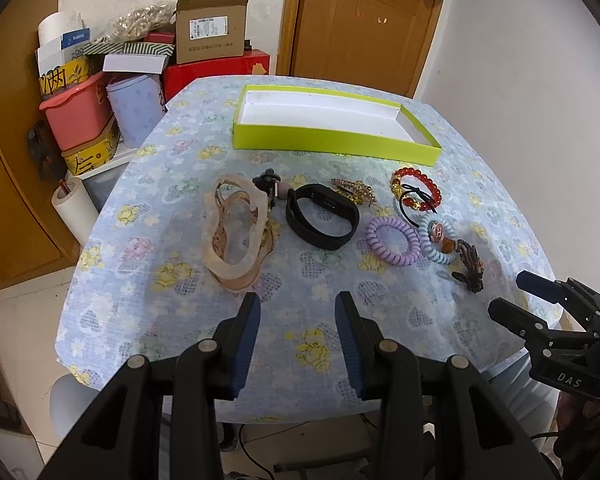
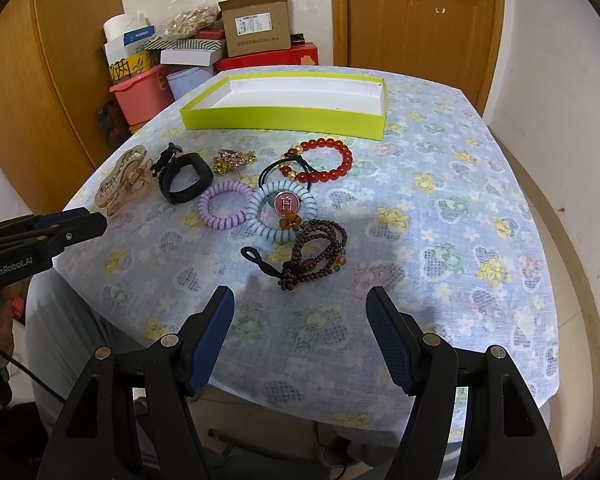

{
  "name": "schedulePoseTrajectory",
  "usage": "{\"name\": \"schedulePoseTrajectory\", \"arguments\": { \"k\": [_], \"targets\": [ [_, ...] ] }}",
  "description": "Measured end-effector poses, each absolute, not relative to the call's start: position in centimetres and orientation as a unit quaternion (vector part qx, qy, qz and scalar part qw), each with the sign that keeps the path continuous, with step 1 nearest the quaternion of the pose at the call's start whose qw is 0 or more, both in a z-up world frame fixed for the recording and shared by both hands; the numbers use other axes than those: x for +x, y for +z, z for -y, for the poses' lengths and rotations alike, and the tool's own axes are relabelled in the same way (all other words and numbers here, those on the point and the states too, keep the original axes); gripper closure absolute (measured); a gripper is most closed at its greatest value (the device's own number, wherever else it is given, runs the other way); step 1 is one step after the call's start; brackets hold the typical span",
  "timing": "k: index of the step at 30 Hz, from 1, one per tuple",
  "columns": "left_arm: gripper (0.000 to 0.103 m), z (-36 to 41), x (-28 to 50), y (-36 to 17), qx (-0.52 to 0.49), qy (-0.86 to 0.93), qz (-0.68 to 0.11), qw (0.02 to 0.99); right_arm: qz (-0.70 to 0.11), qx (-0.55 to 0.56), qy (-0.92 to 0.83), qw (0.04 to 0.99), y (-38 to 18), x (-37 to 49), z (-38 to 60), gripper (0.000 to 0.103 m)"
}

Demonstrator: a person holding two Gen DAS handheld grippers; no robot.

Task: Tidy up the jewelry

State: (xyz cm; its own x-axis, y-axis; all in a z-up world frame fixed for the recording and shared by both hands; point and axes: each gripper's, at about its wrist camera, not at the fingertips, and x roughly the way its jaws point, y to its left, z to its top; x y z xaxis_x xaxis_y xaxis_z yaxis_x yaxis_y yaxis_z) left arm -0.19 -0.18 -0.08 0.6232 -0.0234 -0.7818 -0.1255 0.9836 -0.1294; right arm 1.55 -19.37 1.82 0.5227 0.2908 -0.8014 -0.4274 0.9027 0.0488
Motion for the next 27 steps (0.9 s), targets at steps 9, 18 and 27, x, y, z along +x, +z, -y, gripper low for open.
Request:
{"name": "schedulePoseTrajectory", "arguments": {
  "k": [9, 18, 27],
  "targets": [
    [0.063, -0.01, -0.35, 0.07, -0.094, 0.023, -0.433, 0.896, -0.443, -0.076, 0.207, 0.869, 1.80, 1.52, 19.38, 0.034],
    [0.063, -0.07, -0.57, 0.26, -0.095, 0.024, -0.431, 0.897, -0.443, -0.076, 0.207, 0.869, 1.82, 1.50, 19.44, 0.034],
    [0.063, -0.20, -0.84, 0.58, -0.097, 0.029, -0.426, 0.899, -0.442, -0.077, 0.207, 0.869, 1.90, 1.41, 19.43, 0.034]
  ]
}}
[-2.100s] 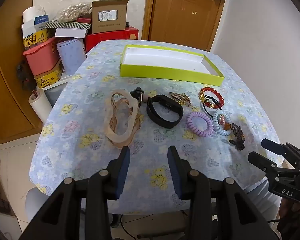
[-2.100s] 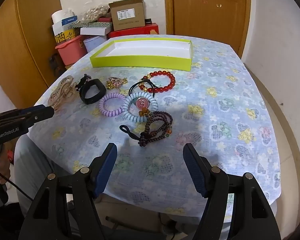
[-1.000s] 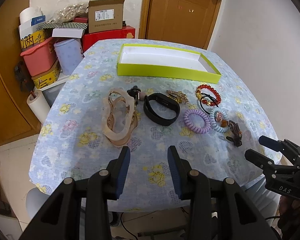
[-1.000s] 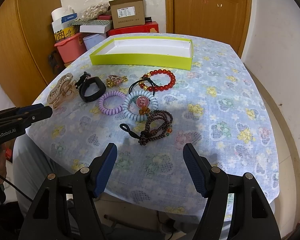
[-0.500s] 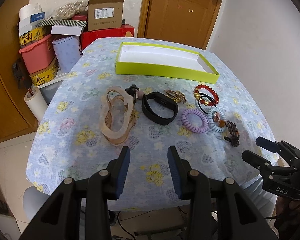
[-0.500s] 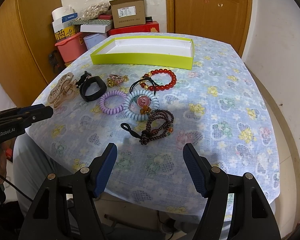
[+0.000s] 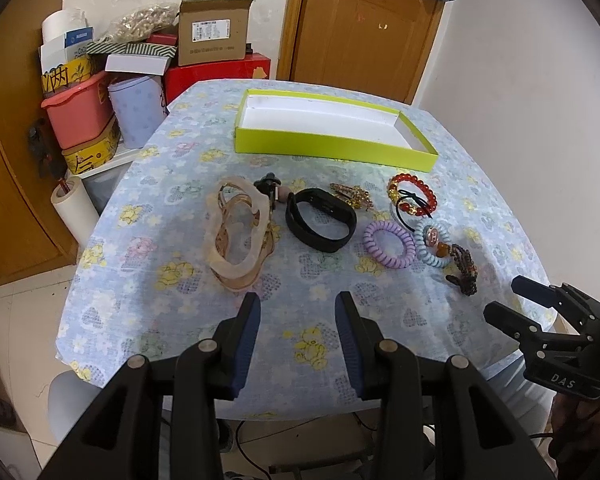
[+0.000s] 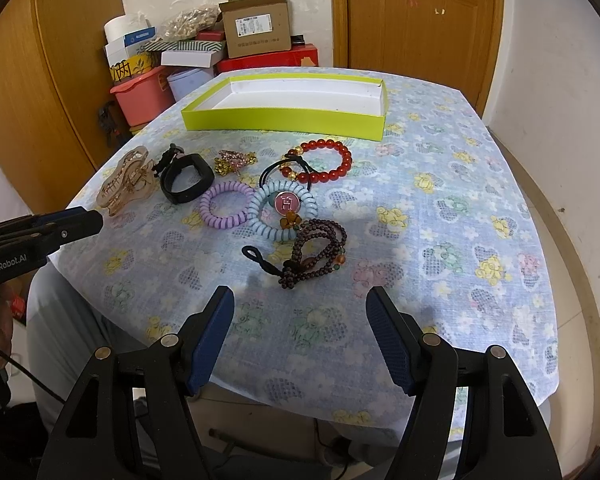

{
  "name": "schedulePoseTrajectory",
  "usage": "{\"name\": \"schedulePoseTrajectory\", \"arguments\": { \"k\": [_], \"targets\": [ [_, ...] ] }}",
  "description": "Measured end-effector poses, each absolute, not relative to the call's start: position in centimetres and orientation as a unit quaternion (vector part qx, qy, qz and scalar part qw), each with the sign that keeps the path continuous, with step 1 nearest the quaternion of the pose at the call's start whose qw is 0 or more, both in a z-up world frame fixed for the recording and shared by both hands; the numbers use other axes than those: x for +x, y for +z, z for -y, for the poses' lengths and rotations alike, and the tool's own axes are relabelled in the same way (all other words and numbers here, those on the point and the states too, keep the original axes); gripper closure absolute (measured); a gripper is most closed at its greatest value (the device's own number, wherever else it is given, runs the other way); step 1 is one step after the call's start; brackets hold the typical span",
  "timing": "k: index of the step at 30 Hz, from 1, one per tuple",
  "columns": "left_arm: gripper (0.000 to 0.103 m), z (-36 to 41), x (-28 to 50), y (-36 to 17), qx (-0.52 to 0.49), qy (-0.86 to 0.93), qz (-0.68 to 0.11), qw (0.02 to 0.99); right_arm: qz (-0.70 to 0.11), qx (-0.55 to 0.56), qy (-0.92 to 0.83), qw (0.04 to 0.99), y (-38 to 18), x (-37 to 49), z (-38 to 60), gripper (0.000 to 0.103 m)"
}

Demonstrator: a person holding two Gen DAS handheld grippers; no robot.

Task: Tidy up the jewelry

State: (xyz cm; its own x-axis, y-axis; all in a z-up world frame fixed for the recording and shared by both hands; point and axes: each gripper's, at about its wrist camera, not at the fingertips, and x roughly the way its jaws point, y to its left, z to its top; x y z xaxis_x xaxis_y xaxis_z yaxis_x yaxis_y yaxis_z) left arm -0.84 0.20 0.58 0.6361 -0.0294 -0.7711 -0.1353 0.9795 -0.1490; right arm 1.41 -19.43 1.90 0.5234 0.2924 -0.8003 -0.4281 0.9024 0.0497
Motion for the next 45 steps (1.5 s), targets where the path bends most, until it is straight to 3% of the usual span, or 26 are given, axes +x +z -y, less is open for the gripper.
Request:
{"name": "schedulePoseTrajectory", "arguments": {
  "k": [29, 34, 45],
  "targets": [
    [0.062, -1.4, -0.7, 0.6, -0.114, 0.045, -0.414, 0.902, -0.439, -0.081, 0.212, 0.869, 2.0, 1.4, 19.2, 0.034],
    [0.051, -1.8, -0.2, 0.5, -0.111, 0.051, -0.412, 0.903, -0.437, -0.085, 0.214, 0.869, 2.0, 1.6, 19.1, 0.034],
    [0.043, -3.5, 2.2, -0.1, -0.102, 0.071, -0.406, 0.906, -0.437, -0.085, 0.219, 0.868, 1.8, 2.8, 18.7, 0.034]
  ]
}}
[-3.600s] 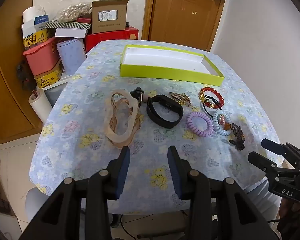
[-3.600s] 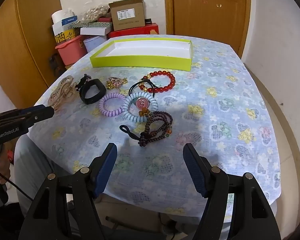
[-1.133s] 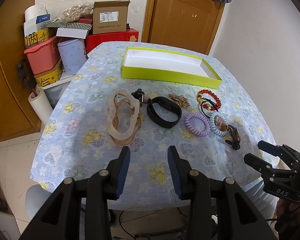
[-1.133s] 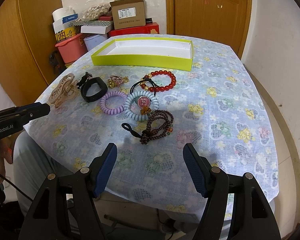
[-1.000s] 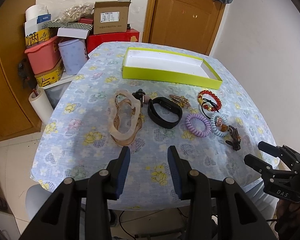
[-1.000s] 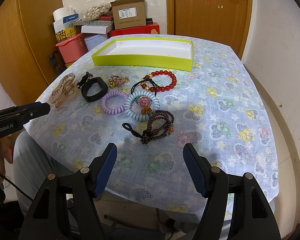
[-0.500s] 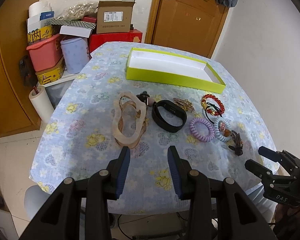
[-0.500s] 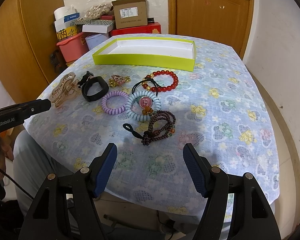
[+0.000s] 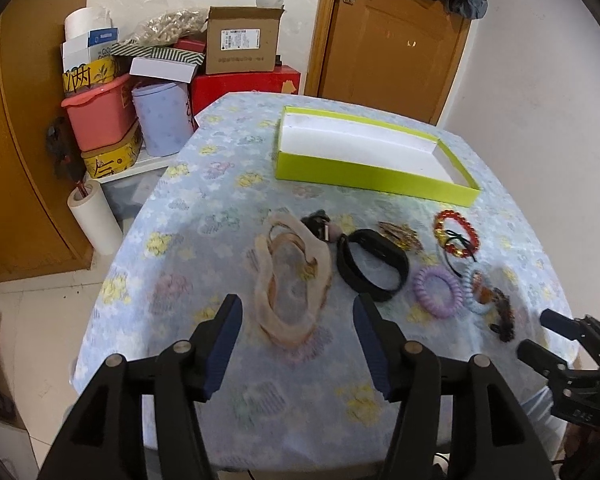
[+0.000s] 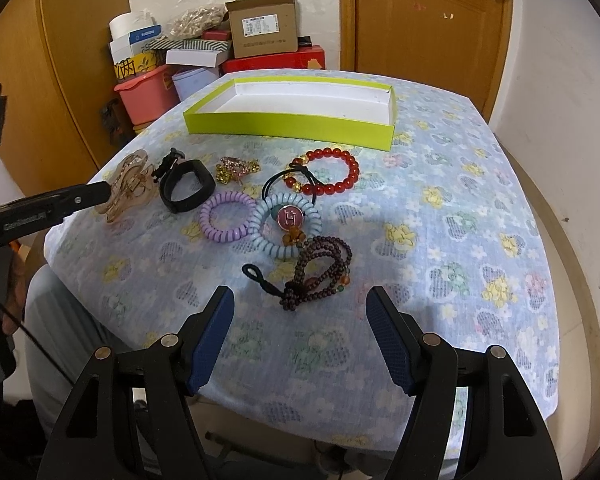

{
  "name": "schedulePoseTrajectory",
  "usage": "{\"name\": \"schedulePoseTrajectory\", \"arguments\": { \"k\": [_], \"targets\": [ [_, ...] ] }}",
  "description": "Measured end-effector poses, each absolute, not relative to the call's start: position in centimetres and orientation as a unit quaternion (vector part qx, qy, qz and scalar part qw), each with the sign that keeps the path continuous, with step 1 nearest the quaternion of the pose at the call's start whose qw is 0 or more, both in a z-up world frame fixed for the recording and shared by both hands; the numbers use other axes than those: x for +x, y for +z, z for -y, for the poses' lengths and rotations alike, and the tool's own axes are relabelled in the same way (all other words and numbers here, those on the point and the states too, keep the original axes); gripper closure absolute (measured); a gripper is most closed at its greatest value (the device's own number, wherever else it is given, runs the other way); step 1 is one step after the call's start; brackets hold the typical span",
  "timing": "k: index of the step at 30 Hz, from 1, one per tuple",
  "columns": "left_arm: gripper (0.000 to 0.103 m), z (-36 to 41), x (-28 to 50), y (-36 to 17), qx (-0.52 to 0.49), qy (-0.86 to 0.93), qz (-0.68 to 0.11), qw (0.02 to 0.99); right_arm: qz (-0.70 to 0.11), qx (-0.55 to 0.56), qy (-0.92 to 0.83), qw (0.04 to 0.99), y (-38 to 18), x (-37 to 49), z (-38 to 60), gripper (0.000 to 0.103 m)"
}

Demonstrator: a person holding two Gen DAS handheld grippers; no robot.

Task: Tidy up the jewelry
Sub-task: 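Grasp the beige claw clip with the left tool while the right tool grasps the brown bead strand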

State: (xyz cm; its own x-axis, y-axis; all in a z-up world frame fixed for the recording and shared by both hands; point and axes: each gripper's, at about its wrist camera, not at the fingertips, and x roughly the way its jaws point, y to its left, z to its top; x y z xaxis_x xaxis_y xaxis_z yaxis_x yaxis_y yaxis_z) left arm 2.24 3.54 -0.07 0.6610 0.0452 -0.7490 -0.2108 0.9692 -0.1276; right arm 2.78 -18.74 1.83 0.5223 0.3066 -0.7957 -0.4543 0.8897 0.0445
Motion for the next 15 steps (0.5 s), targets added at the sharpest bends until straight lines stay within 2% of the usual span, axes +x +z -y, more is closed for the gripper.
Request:
{"name": "schedulePoseTrajectory", "arguments": {
  "k": [15],
  "targets": [
    [0.046, -3.8, 5.4, -2.5, -0.074, 0.072, -0.420, 0.901, -0.456, -0.068, 0.206, 0.863, 0.6, 5.1, 18.6, 0.034]
  ]
}}
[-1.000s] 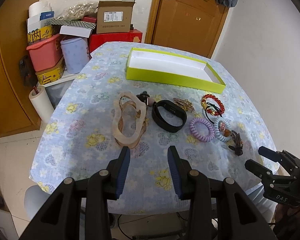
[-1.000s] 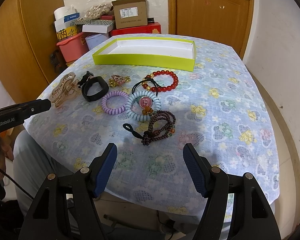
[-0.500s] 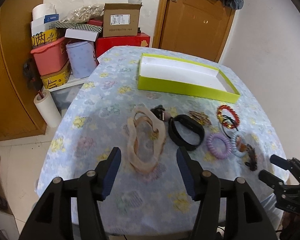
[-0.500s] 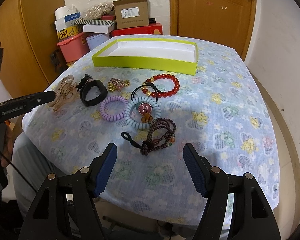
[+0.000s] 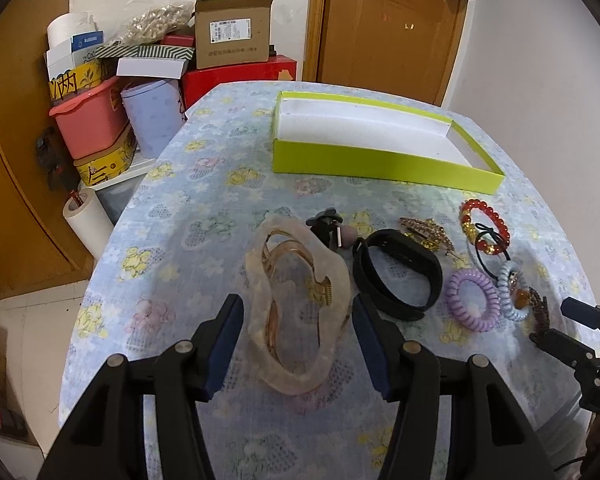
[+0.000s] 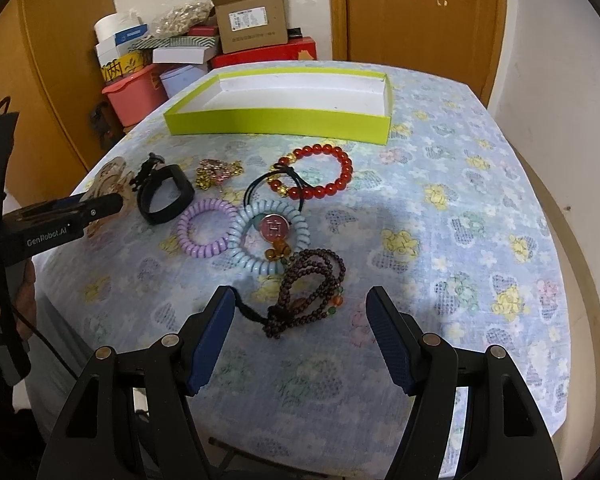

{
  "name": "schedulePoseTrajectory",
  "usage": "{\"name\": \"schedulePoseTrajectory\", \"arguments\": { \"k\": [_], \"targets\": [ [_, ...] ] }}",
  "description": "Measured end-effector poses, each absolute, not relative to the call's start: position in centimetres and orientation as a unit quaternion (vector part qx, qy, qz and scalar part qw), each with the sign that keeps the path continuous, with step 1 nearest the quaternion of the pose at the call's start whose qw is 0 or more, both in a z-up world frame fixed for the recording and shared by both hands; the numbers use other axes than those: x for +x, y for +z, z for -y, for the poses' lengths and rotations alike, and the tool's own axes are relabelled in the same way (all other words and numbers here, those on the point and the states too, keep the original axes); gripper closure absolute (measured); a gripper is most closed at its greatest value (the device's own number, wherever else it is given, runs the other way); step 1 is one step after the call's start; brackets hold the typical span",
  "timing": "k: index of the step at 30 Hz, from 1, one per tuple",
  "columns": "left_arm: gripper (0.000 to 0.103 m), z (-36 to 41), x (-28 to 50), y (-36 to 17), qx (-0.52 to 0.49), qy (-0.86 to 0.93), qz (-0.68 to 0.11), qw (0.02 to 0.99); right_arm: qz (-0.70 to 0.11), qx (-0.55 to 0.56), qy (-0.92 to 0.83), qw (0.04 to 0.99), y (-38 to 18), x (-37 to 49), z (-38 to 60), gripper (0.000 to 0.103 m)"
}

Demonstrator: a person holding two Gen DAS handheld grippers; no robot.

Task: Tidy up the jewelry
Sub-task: 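Grasp the beige claw clip with the left tool while the right tool grasps the brown bead strand, then carry both items into the lime-green tray and open both tools to release them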

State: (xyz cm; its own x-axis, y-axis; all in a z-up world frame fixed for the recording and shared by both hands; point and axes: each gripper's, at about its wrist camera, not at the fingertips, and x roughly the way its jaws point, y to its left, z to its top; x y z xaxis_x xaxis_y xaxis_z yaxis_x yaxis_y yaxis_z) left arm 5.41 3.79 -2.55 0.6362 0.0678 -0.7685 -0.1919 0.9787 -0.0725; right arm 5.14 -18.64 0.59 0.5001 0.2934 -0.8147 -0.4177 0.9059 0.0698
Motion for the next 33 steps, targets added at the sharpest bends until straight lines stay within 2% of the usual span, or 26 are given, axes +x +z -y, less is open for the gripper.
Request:
{"name": "schedulePoseTrajectory", "arguments": {
  "k": [4, 9, 11, 19, 20, 33],
  "targets": [
    [0.052, -3.8, 5.8, -2.9, -0.071, 0.075, -0.424, 0.900, -0.469, -0.061, 0.199, 0.858, 0.0, 5.9, 18.9, 0.054],
    [0.056, -3.5, 5.9, -2.8, -0.058, 0.082, -0.422, 0.901, -0.470, -0.073, 0.202, 0.856, -0.3, 6.1, 18.4, 0.064],
    [0.056, -3.4, 6.0, -2.8, -0.053, 0.083, -0.422, 0.901, -0.469, -0.076, 0.209, 0.855, -0.3, 6.1, 18.2, 0.081],
    [0.058, -3.3, 5.6, -2.6, -0.049, 0.082, -0.423, 0.901, -0.466, -0.082, 0.213, 0.854, -0.1, 5.6, 18.1, 0.087],
    [0.058, -3.3, 5.5, -2.6, -0.049, 0.082, -0.422, 0.901, -0.466, -0.082, 0.213, 0.855, -0.1, 5.5, 18.2, 0.091],
    [0.059, -2.8, 3.6, -0.6, -0.053, 0.076, -0.403, 0.910, -0.440, -0.080, 0.213, 0.869, 1.8, 3.7, 19.2, 0.091]
  ]
}}
